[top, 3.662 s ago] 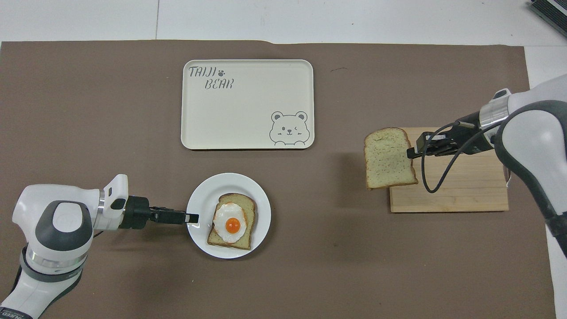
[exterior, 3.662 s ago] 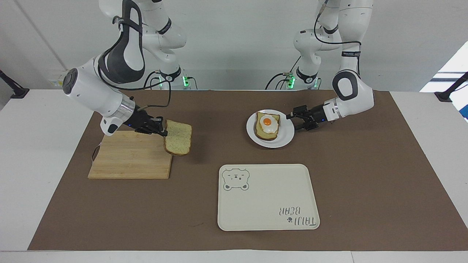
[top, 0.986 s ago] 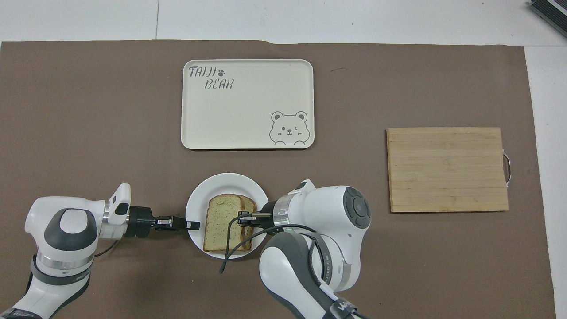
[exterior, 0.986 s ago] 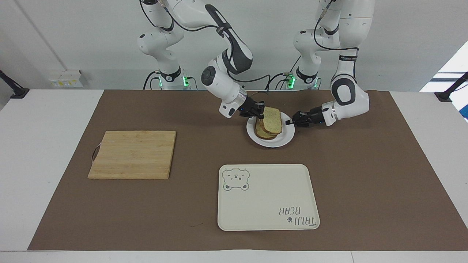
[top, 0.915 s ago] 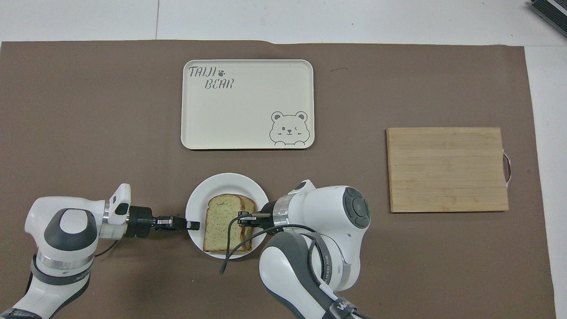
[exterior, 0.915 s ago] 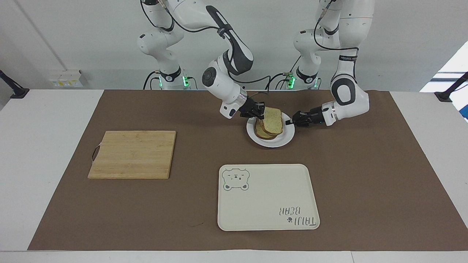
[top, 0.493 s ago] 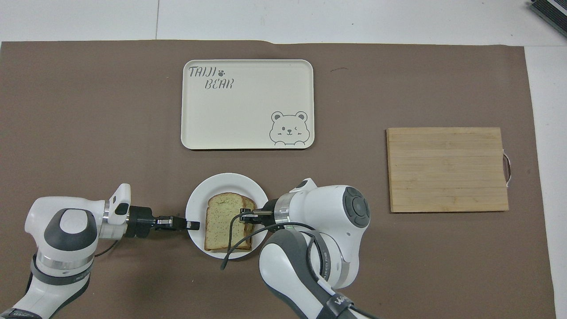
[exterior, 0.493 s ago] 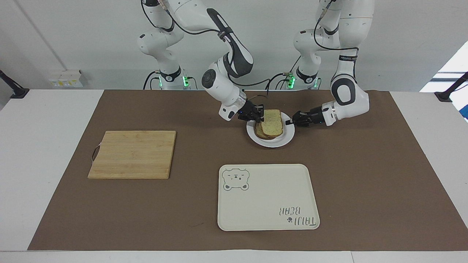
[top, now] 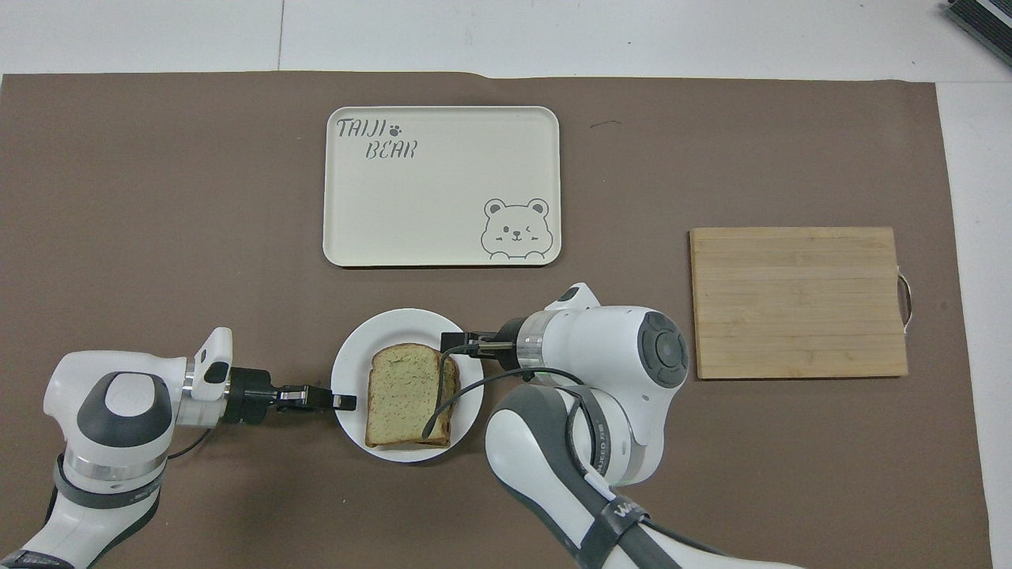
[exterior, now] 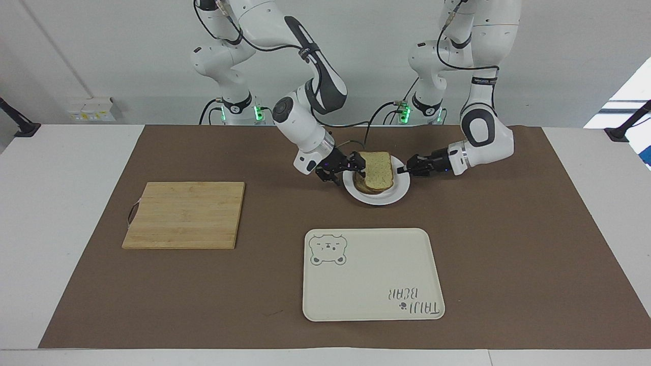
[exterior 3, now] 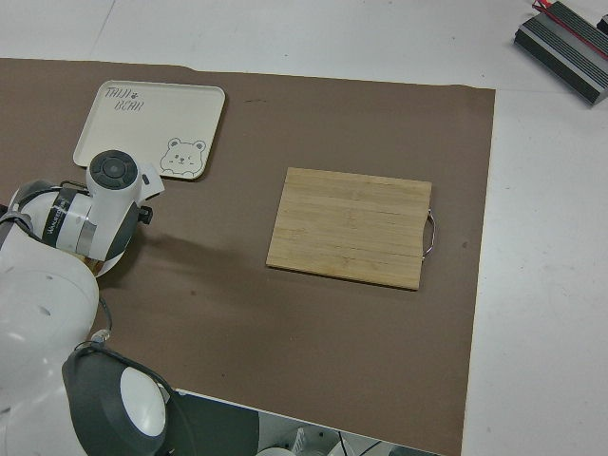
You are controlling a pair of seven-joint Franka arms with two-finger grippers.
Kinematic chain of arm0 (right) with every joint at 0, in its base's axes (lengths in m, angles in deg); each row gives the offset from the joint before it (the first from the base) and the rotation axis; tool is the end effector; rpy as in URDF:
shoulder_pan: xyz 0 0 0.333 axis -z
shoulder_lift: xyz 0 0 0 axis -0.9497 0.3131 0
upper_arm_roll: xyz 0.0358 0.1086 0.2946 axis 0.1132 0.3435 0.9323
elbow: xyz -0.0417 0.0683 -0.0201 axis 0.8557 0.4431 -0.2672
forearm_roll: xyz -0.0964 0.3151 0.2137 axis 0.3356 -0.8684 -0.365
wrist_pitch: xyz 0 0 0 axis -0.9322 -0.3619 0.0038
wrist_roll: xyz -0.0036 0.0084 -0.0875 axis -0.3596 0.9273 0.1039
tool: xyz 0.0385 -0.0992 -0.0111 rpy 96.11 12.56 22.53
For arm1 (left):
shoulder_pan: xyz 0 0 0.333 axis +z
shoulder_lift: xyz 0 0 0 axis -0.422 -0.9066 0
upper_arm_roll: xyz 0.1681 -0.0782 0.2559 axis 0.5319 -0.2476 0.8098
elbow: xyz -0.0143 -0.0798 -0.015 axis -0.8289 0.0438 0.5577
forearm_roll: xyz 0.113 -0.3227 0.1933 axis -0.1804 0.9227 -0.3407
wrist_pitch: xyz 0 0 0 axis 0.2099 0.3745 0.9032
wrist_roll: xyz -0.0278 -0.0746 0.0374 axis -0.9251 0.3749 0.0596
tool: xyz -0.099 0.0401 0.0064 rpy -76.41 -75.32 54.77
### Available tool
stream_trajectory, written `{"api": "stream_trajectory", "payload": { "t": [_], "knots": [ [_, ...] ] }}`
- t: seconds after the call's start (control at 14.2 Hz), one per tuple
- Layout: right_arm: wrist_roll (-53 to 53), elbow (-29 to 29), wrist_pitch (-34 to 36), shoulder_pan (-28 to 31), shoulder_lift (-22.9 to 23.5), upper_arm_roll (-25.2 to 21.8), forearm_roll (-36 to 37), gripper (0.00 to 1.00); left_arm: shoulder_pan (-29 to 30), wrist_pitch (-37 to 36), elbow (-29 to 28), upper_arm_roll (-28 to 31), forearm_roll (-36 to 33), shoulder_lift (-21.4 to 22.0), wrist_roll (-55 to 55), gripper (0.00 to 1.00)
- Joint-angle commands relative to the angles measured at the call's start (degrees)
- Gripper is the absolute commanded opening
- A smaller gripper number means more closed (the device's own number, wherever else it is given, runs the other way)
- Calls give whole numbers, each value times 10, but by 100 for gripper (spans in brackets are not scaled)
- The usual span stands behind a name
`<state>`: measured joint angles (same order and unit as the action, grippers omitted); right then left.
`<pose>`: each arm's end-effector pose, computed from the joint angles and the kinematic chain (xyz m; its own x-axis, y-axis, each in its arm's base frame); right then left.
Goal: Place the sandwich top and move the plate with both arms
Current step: 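Slide the plate onto the tray with the left gripper while the right gripper withdraws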
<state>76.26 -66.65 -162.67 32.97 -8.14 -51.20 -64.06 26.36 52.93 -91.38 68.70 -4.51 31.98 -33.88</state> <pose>0.4948 0.3359 0.3366 0.9963 -0.0738 0.0449 -0.0386 -0.8448 -0.5338 0.4153 -0.0709 0.2400 0.9856 -0.0749 -0.1519 0.0861 -0.5510 0.8301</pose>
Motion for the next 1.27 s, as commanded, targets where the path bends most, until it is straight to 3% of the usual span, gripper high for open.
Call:
{"api": "stream_trajectory", "payload": {
  "t": [0.0,0.21,0.7,1.2],
  "knots": [
    [17,-1,10,46,-19,4,63,100,11,-20,9,-2,10,-6,-8,0],
    [18,-3,26,105,-42,2,133,100,19,-47,26,-2,10,-8,-27,0],
    [17,22,152,220,-83,2,317,100,37,-89,76,2,5,1,-75,0],
    [5,104,336,262,-107,1,411,100,41,-172,217,2,-41,-31,-186,0]
  ]
}}
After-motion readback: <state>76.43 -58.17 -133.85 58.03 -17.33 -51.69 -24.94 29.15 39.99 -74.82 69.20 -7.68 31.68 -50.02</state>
